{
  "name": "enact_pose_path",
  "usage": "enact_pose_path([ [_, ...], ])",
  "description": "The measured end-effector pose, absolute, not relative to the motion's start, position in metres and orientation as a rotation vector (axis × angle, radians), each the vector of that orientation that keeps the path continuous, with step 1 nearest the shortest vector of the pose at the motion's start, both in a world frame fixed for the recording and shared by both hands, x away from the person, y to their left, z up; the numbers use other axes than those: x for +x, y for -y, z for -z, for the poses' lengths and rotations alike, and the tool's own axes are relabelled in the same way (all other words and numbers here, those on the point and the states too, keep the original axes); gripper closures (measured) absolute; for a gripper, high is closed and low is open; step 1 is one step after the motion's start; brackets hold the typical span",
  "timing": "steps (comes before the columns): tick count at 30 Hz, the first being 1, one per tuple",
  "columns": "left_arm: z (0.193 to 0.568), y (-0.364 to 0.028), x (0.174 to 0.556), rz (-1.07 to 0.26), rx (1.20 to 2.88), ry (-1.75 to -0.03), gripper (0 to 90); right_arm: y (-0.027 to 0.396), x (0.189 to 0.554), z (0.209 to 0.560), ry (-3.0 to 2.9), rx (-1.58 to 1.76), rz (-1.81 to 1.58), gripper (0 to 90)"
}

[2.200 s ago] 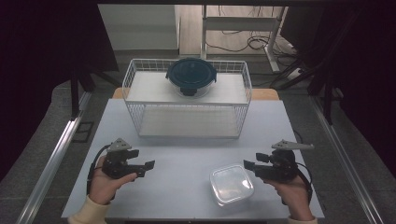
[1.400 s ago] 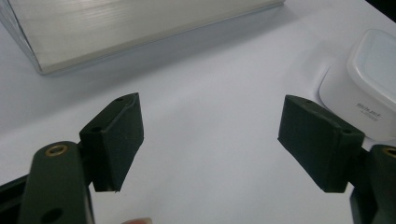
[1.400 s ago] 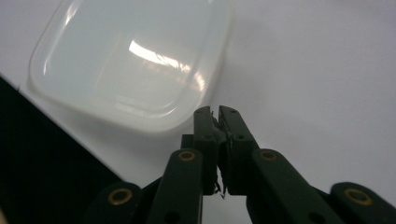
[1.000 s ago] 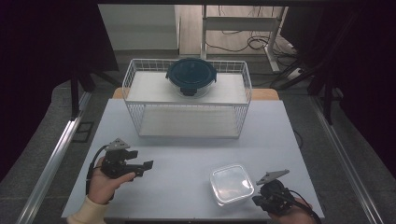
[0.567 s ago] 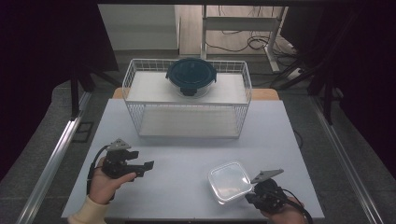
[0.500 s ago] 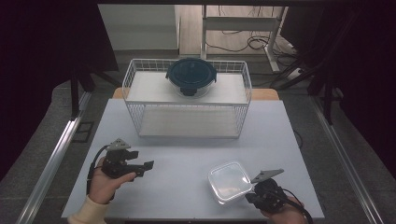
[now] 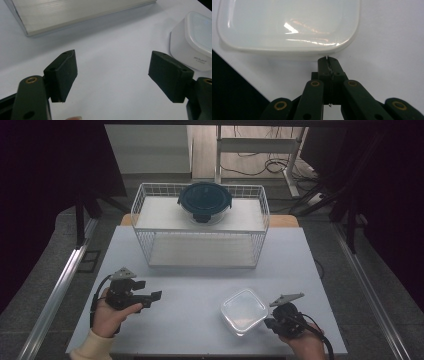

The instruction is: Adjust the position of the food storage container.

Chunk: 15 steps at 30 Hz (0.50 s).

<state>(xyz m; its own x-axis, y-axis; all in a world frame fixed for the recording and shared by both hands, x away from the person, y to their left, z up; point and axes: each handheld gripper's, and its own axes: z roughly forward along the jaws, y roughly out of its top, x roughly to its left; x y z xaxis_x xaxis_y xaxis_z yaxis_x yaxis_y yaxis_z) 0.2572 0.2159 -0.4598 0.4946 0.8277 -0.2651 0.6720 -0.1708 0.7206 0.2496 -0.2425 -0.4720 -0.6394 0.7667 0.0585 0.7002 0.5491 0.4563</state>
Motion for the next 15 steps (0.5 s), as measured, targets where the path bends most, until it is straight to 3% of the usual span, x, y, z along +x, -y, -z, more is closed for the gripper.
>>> enact_pose_path([
  [15, 0.459, -0.218, 0.257, -0.234, 1.902, -1.246, 22.5, 0.212, 0.284, 0.475, -2.666, 1.187, -0.659, 89.3],
])
